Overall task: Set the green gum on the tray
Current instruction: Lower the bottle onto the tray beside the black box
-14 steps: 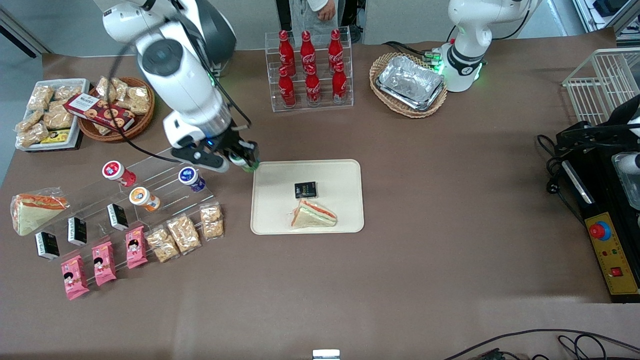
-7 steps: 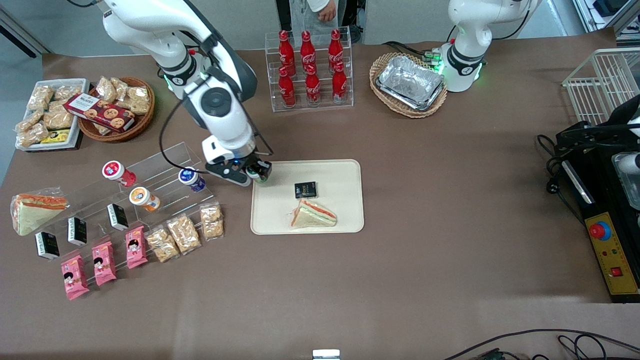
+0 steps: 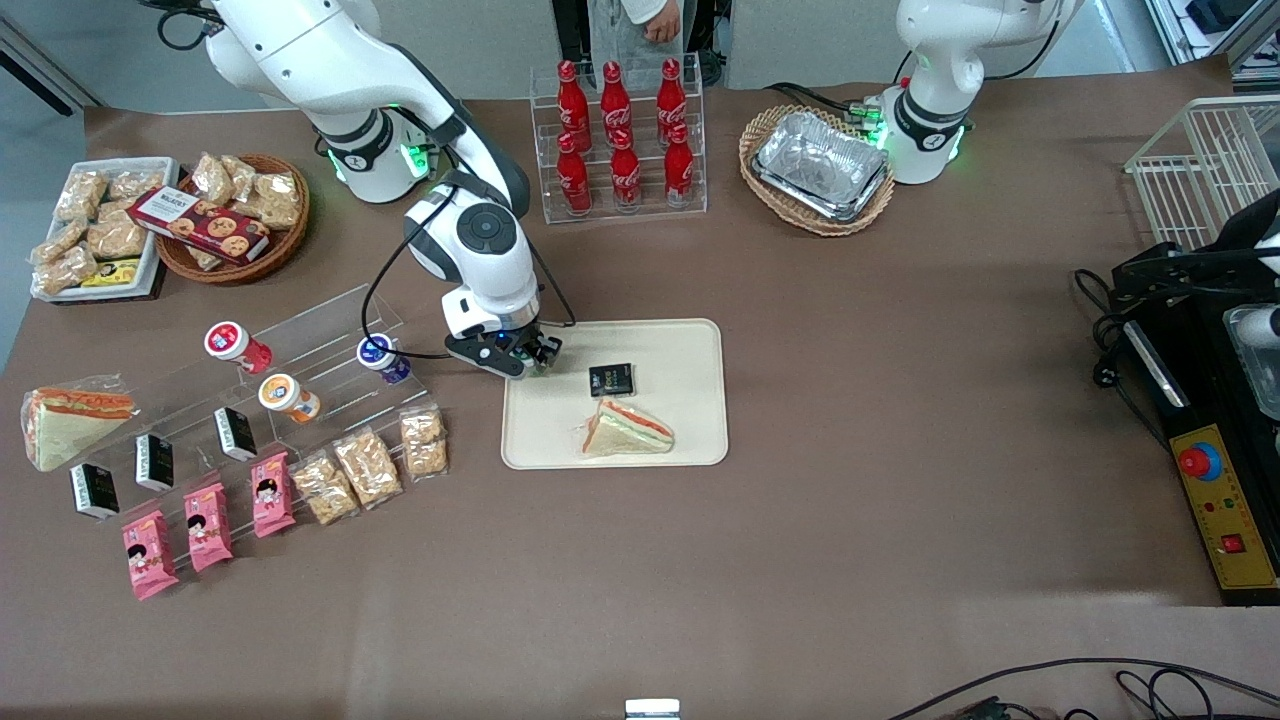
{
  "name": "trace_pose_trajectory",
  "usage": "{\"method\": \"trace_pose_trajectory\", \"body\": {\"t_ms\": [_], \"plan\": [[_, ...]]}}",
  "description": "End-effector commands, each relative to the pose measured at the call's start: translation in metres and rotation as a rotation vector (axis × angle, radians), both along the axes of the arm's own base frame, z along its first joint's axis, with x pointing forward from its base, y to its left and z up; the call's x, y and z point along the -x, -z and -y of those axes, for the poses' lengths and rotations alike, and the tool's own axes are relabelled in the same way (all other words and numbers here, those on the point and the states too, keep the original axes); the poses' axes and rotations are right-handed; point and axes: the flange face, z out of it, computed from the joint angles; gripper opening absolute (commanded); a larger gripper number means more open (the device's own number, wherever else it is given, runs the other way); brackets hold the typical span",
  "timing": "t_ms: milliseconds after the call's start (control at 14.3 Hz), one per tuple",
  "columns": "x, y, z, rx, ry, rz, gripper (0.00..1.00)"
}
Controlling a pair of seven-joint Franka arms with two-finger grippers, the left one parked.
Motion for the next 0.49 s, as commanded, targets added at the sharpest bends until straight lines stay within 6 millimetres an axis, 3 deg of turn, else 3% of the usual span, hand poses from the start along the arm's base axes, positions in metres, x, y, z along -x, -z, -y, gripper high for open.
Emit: {"method": "trace_pose_trajectory", "body": {"t_ms": [0, 70, 140, 419], "plan": [[-0.0046, -0.0004, -0.0046, -0.017, 0.014, 0.034, 0.43], [-0.0046, 0.0020, -0.0052, -0.023, 0.021, 0.034, 0.83], [-0.0046, 0.0026, -0.0054, -0.025, 0.022, 0.034, 1.00], [-0.0051, 0.0026, -0.0059, -0.028, 0.024, 0.036, 1.00]]}}
